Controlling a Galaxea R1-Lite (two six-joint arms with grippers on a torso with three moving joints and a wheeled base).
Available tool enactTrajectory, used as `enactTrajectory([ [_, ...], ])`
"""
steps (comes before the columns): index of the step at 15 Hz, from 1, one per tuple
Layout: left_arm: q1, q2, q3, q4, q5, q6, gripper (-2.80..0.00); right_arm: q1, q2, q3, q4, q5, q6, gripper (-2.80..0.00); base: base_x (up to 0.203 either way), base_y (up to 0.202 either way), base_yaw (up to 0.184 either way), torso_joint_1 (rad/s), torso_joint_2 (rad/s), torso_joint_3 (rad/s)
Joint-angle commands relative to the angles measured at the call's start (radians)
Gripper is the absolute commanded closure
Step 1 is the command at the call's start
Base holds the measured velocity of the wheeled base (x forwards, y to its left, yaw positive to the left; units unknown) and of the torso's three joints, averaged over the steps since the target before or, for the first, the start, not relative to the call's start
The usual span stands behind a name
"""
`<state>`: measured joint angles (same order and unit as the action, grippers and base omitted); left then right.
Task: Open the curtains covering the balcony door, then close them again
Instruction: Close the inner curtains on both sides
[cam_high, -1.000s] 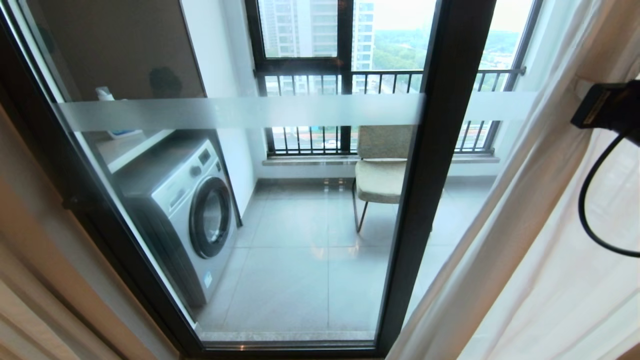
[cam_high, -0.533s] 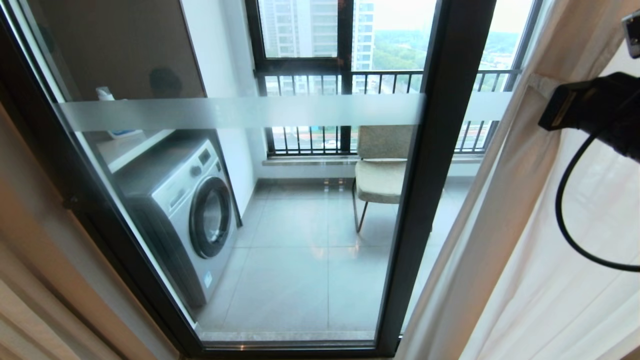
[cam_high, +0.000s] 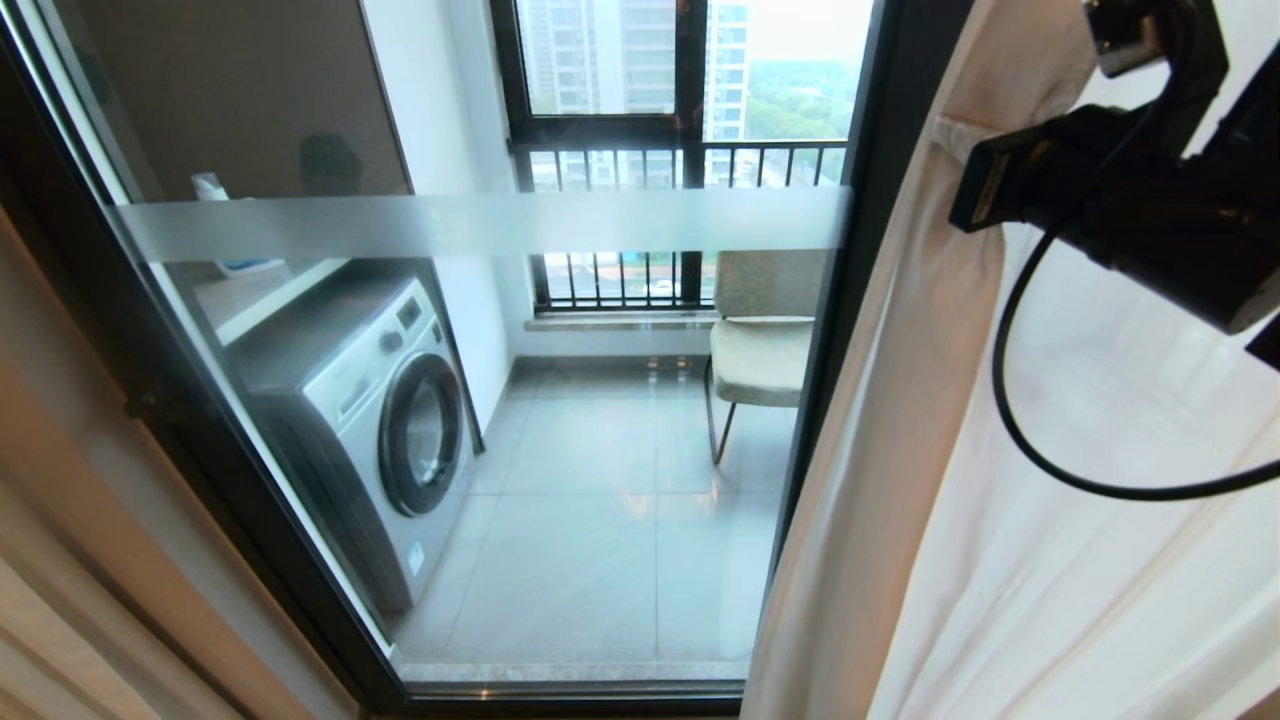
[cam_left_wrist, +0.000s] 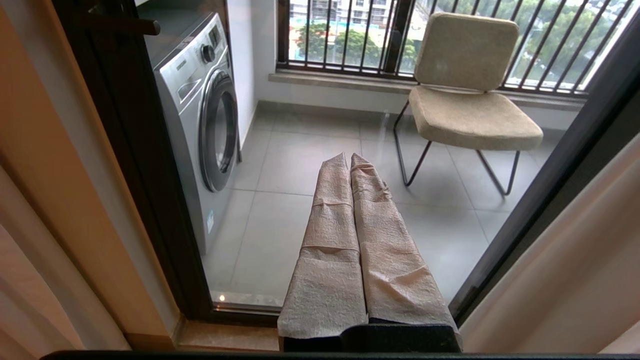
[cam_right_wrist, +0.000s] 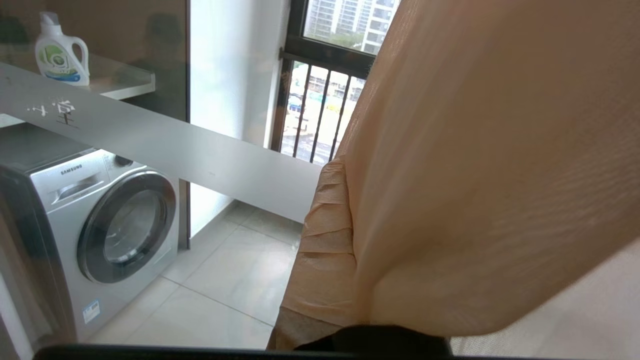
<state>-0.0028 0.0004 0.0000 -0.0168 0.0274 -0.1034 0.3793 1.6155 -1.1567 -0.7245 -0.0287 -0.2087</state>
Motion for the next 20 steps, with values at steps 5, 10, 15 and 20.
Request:
enactTrajectory([
  [5,0.000,0.000,0.000,-0.002,0.000,-0.001,0.00,0.141,0.144,-0.114,-0.007,-0.072,-0.033,0.00,0.000,0.000,0.000,0.000,0.00,0.000],
  [10,0.000,0.000,0.000,-0.001,0.000,-0.001,0.00,0.232,0.260,-0.231,-0.006,-0.115,-0.071,0.00,0.000,0.000,0.000,0.000,0.00,0.000],
  [15,0.000,0.000,0.000,0.000,0.000,-0.001,0.00,0.305,0.342,-0.305,-0.008,-0.130,-0.090,0.00,0.000,0.000,0.000,0.000,0.00,0.000],
  [20,0.000,0.000,0.000,0.000,0.000,-0.001,0.00,0.364,0.389,-0.331,-0.015,-0.142,-0.095,0.00,0.000,0.000,0.000,0.000,0.00,0.000],
])
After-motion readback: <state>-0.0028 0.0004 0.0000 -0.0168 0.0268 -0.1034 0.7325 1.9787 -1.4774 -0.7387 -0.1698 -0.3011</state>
